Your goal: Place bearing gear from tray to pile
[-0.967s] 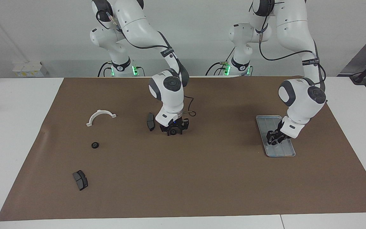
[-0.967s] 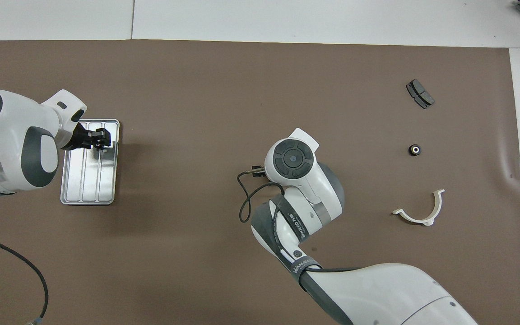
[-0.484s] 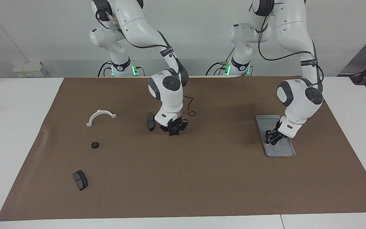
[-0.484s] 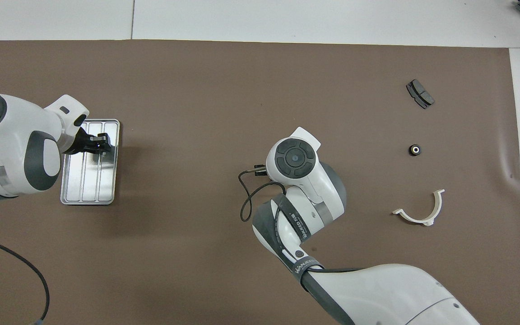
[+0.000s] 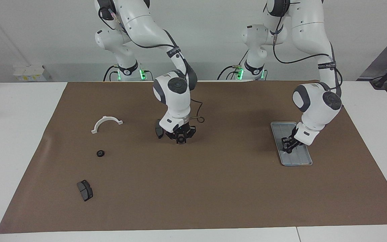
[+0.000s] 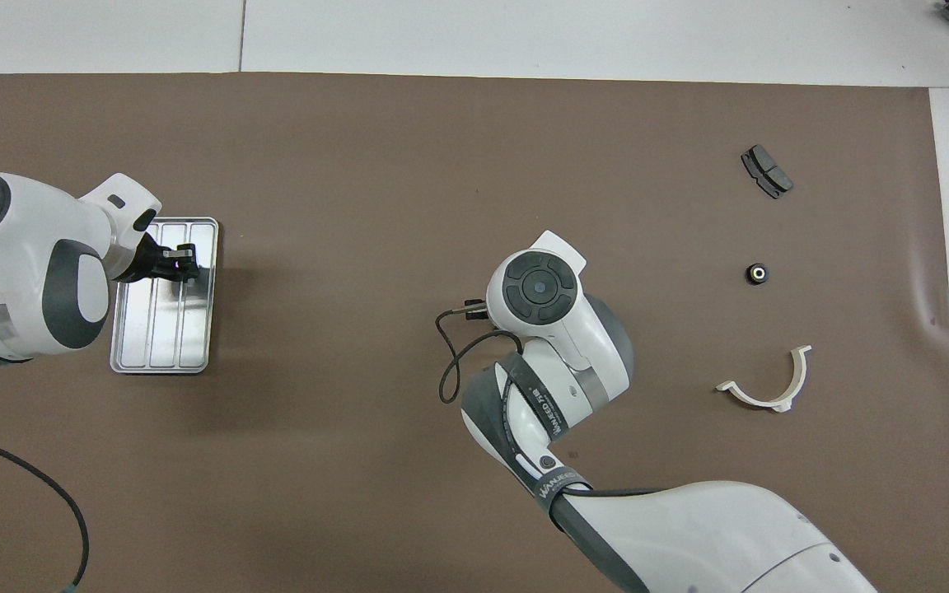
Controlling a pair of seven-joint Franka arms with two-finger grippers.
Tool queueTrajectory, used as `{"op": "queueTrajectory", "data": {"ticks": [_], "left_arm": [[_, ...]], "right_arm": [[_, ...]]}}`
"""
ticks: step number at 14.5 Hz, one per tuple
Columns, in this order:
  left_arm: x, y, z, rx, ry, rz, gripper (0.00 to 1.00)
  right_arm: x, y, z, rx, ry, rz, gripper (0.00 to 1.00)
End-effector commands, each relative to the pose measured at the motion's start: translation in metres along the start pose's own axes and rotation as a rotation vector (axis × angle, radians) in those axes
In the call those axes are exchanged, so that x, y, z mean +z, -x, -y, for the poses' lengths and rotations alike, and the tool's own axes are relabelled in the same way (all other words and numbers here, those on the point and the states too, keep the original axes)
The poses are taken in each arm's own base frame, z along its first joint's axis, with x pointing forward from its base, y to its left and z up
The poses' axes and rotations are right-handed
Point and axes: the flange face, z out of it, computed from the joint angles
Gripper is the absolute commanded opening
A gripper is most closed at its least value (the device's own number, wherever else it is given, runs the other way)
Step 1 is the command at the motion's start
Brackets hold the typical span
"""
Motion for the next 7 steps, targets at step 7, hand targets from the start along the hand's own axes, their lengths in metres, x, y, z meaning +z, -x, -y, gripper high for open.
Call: {"op": "queueTrajectory", "data": {"ticks": [7], "left_arm": [[-0.027,-0.021,-0.004,0.026,-0.006,-0.068,0.02]], "right_arm": [[-0.075,-0.003,-0.232,-0.005,0.01,0.099,0.0]]}}
